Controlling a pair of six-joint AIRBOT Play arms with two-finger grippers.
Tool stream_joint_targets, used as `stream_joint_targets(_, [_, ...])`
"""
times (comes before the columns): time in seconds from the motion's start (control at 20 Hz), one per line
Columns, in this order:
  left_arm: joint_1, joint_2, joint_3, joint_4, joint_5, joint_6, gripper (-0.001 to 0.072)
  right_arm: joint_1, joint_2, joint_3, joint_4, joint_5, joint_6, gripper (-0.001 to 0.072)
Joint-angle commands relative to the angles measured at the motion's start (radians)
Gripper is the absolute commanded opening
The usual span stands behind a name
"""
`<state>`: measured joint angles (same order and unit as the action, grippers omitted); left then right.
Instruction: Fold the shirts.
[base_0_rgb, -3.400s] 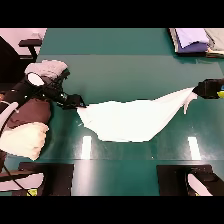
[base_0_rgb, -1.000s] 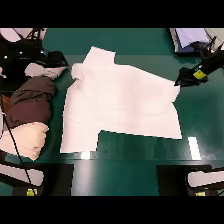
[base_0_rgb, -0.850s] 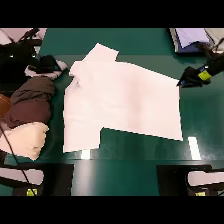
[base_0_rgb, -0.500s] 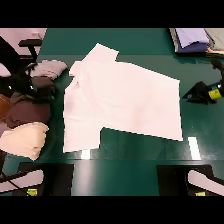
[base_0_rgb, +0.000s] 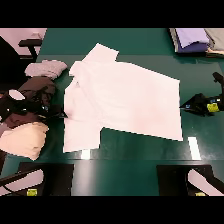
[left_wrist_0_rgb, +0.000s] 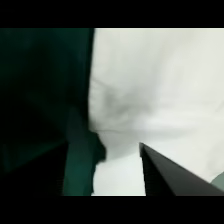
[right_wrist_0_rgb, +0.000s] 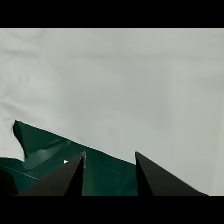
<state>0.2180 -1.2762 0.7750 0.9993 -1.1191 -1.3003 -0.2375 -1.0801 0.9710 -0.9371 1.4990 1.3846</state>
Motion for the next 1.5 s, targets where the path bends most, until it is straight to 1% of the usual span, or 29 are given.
stream_joint_targets(0.0, [0.000, 0.001, -0.040, -0.092, 0.051, 0.047, 0.0358, -0.001, 0.008, -0.011, 0.003, -0.008, 0.000, 0.0368])
stream_joint_targets(0.05, [0.000, 0.001, -0.040, -0.119, 0.054, 0.054, 0.0301, -0.001, 0.008, -0.011, 0.002, -0.008, 0.000, 0.0368])
stream_joint_targets(0.1, [0.000, 0.001, -0.040, -0.132, 0.057, 0.054, 0.0230, -0.001, 0.008, -0.011, 0.000, -0.007, 0.000, 0.0368])
stream_joint_targets(0.15, [0.000, 0.001, -0.040, -0.139, 0.057, 0.056, 0.0120, -0.001, 0.008, -0.011, -0.005, -0.006, 0.000, 0.0368])
stream_joint_targets(0.2, [0.000, 0.002, -0.040, -0.147, 0.054, 0.074, 0.0028, -0.001, 0.008, -0.011, -0.021, -0.002, 0.000, 0.0368])
stream_joint_targets(0.3, [0.000, 0.024, -0.036, -0.143, 0.042, 0.079, 0.0026, -0.003, 0.008, -0.012, -0.108, 0.039, 0.003, 0.0368])
stream_joint_targets(0.45, [0.000, 0.121, -0.012, -0.105, 0.038, 0.079, 0.0025, -0.008, 0.011, -0.029, -0.352, 0.093, 0.048, 0.0368])
stream_joint_targets(0.5, [0.000, 0.151, -0.005, -0.101, 0.025, 0.079, 0.0025, -0.027, 0.018, -0.059, -0.395, 0.091, 0.055, 0.0370])
stream_joint_targets(0.55, [0.000, 0.178, -0.003, -0.101, 0.013, 0.080, 0.0026, -0.060, 0.028, -0.102, -0.398, 0.078, 0.054, 0.0427])
stream_joint_targets(0.6, [0.000, 0.197, -0.003, -0.101, 0.000, 0.080, 0.0026, -0.106, 0.036, -0.158, -0.397, 0.058, 0.054, 0.0557])
stream_joint_targets(0.7, [0.000, 0.209, -0.003, -0.101, -0.013, 0.079, 0.0027, -0.204, 0.039, -0.269, -0.378, 0.014, 0.051, 0.0553])
stream_joint_targets(0.75, [0.000, 0.209, -0.003, -0.101, -0.019, 0.079, 0.0026, -0.249, 0.039, -0.323, -0.333, -0.020, 0.024, 0.0502])
stream_joint_targets(0.8, [0.000, 0.209, -0.003, -0.102, -0.023, 0.079, 0.0026, -0.285, 0.039, -0.367, -0.278, -0.051, -0.014, 0.0425])
stream_joint_targets(0.85, [0.000, 0.209, -0.003, -0.102, -0.023, 0.078, 0.0026, -0.308, 0.039, -0.404, -0.225, -0.084, -0.041, 0.0426])
stream_joint_targets(0.95, [0.000, 0.209, -0.003, -0.102, -0.020, 0.078, 0.0026, -0.317, 0.039, -0.458, -0.151, -0.148, -0.070, 0.0378])
stream_joint_targets(1.0, [0.000, 0.209, -0.003, -0.103, -0.020, 0.078, 0.0026, -0.316, 0.039, -0.478, -0.127, -0.177, -0.070, 0.0378])
stream_joint_targets(1.15, [0.000, 0.209, -0.003, -0.106, -0.015, 0.078, 0.0026, -0.270, 0.036, -0.499, -0.103, -0.226, -0.069, 0.0377])
stream_joint_targets(1.2, [0.000, 0.209, -0.003, -0.107, -0.014, 0.078, 0.0026, -0.234, 0.021, -0.491, -0.102, -0.229, -0.069, 0.0362])
stream_joint_targets(1.25, [0.000, 0.209, -0.003, -0.108, -0.015, 0.078, 0.0027, -0.195, -0.004, -0.479, -0.102, -0.228, -0.069, 0.0324])
stream_joint_targets(1.3, [0.000, 0.209, -0.003, -0.109, -0.016, 0.078, 0.0026, -0.153, -0.035, -0.463, -0.102, -0.227, -0.069, 0.0262])
stream_joint_targets(1.4, [0.000, 0.212, -0.003, -0.109, -0.018, 0.078, 0.0026, -0.072, -0.089, -0.417, -0.102, -0.225, -0.069, 0.0013])
stream_joint_targets(1.45, [0.000, 0.223, 0.003, -0.109, -0.018, 0.077, 0.0025, -0.033, -0.105, -0.383, -0.103, -0.216, -0.069, 0.0016])
